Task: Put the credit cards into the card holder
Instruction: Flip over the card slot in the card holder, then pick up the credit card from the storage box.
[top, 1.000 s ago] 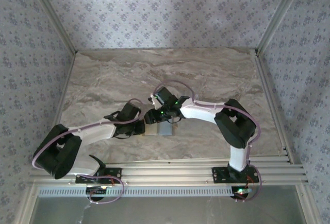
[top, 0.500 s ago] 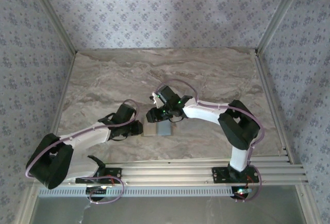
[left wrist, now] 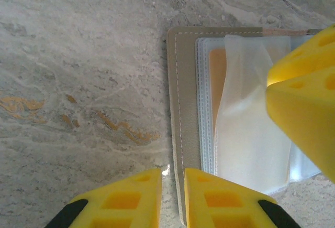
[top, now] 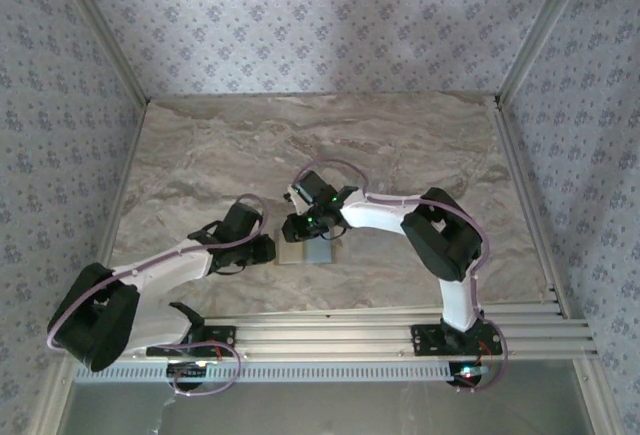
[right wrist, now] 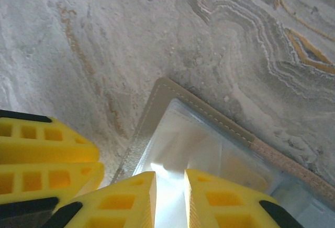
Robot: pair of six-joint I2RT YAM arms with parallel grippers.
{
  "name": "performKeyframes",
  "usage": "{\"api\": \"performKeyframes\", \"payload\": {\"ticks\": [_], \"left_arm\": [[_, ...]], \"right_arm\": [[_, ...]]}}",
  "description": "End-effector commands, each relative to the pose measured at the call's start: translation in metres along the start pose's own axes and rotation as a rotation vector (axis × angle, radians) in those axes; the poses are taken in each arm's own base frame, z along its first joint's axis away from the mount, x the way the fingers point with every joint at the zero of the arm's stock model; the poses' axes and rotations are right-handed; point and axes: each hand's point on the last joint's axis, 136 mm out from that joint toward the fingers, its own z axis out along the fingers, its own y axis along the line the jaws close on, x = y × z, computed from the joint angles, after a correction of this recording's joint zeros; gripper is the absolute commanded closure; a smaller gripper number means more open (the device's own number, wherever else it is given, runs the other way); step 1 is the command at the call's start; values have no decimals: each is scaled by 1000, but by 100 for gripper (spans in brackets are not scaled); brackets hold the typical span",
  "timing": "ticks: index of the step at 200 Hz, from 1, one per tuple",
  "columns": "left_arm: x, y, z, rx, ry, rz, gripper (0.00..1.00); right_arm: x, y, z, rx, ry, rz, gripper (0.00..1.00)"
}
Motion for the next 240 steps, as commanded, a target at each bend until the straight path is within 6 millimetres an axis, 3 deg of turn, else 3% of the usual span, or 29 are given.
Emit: {"api": "performKeyframes", "payload": {"ticks": [1,38,62,93,124,152,186,240], "left_arm": [[-3,1,-3,1,-13,-10,82],[-4,2,-4,-3,-18,-11,82],[-5,3,-4,-8,-22,-13,82],[-7,4,-6,-8,-32,-18,82],[-14,1,-10,0,-66,-32,81],[-25,-12,-15,38,-86,-62,81],[-58,-41,-25,86,-125,-47,79],[-104,-88,-3,169,-74,-49,81]], "right_arm": [[1,-3,3,21,19,-12,74],[3,-5,9,20,38,-6,72],[0,-1,3,13,26,-16,70],[-13,8,-26,29,-32,-57,64],[-32,4,-65,73,-97,-76,57],[-48,-16,-100,149,-139,-58,53],[-62,-55,-132,269,-163,-12,49],[-61,-89,-132,317,-87,61,50]]}}
